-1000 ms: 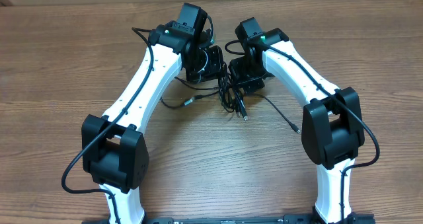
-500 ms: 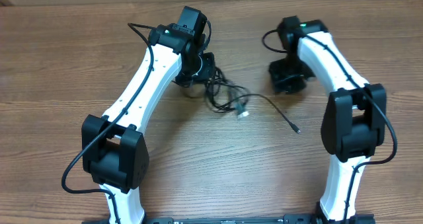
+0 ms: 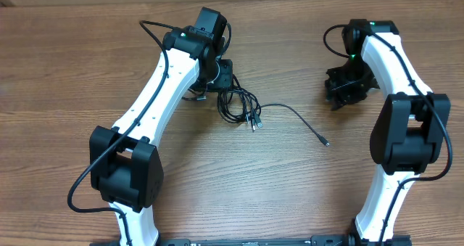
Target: Untangle cables
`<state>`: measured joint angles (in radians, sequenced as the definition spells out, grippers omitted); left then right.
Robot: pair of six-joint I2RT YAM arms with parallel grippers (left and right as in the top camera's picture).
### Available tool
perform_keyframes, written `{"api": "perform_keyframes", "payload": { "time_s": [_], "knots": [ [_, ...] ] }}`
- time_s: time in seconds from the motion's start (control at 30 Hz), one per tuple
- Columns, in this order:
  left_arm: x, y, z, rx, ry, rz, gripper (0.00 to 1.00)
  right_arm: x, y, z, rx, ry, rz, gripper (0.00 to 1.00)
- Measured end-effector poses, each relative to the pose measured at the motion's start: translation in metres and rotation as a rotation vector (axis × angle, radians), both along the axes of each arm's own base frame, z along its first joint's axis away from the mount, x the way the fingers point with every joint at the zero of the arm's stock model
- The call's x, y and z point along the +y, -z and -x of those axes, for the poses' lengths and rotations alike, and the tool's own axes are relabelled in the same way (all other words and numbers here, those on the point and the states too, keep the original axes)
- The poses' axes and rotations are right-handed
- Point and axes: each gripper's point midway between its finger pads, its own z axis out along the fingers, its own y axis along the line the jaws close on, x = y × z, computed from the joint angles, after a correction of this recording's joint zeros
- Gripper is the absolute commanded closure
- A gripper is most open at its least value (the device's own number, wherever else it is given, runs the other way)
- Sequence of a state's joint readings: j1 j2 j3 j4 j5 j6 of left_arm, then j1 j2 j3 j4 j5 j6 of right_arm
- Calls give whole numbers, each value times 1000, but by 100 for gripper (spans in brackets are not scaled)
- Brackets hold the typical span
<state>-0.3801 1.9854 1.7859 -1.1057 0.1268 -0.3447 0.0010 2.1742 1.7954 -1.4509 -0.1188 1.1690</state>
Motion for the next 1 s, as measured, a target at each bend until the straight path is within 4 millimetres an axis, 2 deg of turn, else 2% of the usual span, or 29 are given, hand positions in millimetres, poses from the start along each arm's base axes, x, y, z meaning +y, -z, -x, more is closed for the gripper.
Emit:
{"api": "perform_keyframes", "payload": {
  "time_s": [0.13, 0.27, 0.33, 0.5, 0.6, 0.73, 1.0],
  "knots": [
    [-7, -2, -2, 1, -17, 46, 96, 39, -2, -4, -30, -77, -109, 48],
    [-15, -4, 1, 28, -43, 95, 96, 103, -5, -22, -155, -220, -248, 39],
    [-17, -4, 3, 38, -48, 113, 96, 127, -7, -26, -198, -272, -299, 34],
    [-22, -5, 5, 63, -83, 147, 96, 170, -11, -26, -237, -313, -354, 34],
    [-24, -6, 6, 75, -100, 160, 96, 183, -11, -20, -206, -255, -357, 38],
    [-25, -6, 7, 83, -106, 172, 96, 189, -11, -17, -173, -167, -344, 43],
    [-26, -7, 8, 87, -106, 178, 96, 197, -6, -12, -155, -85, -262, 44]
  ]
}}
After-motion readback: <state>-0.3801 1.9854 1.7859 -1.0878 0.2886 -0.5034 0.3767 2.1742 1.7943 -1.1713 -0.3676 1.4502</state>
